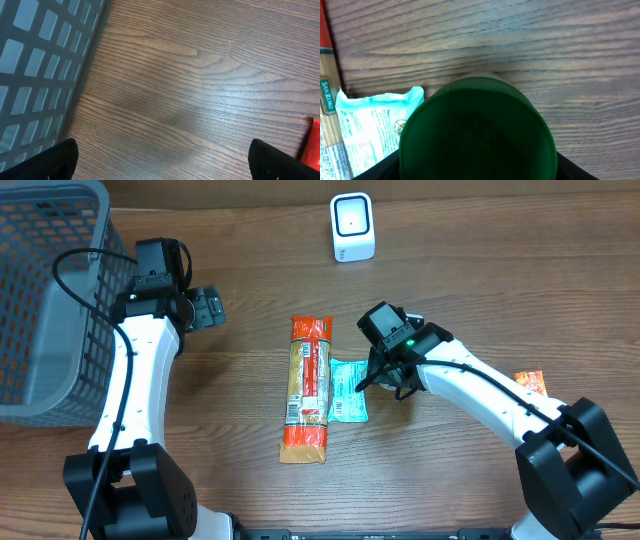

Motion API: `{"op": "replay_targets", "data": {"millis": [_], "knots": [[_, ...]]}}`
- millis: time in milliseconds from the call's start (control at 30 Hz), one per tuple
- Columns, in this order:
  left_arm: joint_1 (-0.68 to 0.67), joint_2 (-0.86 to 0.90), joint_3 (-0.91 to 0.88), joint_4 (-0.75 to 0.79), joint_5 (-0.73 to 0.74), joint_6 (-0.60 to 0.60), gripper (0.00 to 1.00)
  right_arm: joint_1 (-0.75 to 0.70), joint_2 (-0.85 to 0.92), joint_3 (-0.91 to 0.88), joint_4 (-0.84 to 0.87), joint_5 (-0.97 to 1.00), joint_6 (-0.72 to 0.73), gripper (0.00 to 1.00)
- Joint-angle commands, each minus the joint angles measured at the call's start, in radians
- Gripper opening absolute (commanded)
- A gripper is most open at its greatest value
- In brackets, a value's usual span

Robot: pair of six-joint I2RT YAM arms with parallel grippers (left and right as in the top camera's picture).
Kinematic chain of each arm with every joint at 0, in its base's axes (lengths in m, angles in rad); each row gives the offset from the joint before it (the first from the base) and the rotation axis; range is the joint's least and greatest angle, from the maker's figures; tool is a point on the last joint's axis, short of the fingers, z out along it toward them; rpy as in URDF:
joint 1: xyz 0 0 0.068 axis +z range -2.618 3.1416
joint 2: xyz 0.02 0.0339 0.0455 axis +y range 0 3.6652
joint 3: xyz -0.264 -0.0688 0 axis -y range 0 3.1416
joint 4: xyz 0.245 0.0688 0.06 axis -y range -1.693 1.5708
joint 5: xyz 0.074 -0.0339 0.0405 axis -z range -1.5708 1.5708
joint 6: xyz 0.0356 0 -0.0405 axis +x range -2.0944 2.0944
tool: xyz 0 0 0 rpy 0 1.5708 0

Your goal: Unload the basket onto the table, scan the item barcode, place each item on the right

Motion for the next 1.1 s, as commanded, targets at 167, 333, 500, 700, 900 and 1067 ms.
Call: {"op": "replay_targets", "data": {"millis": [167, 333, 500, 700, 900, 1067], "knots": [[-0.003, 0.001, 0.016, 0.0, -0.006, -0.003, 1.0, 0.001, -0.003, 0.011, -0.006, -0.001, -0.311, 0.74], [-0.003, 0.001, 0.016, 0.0, -0.006, -0.003, 1.0, 0.001, -0.003, 0.011, -0.004, -0.005, -0.265, 1.0], [-0.003, 0.001, 0.016, 0.0, -0.006, -0.003, 1.0, -0.004, -0.003, 0.011, 0.005, -0.042, -0.143, 1.0], [-0.003, 0.001, 0.016, 0.0, -0.006, -0.003, 1.0, -0.078, -0.003, 0.011, 0.022, -0.243, -0.143, 1.0], [-0.003, 0.001, 0.016, 0.0, -0.006, -0.003, 1.0, -0.119, -0.003, 0.011, 0.008, -0.275, -0.142, 1.0], [-0.003, 0.001, 0.016, 0.0, -0.006, -0.003, 1.0, -0.119, -0.003, 0.011, 0.008, -0.271, -0.132, 1.0]]}}
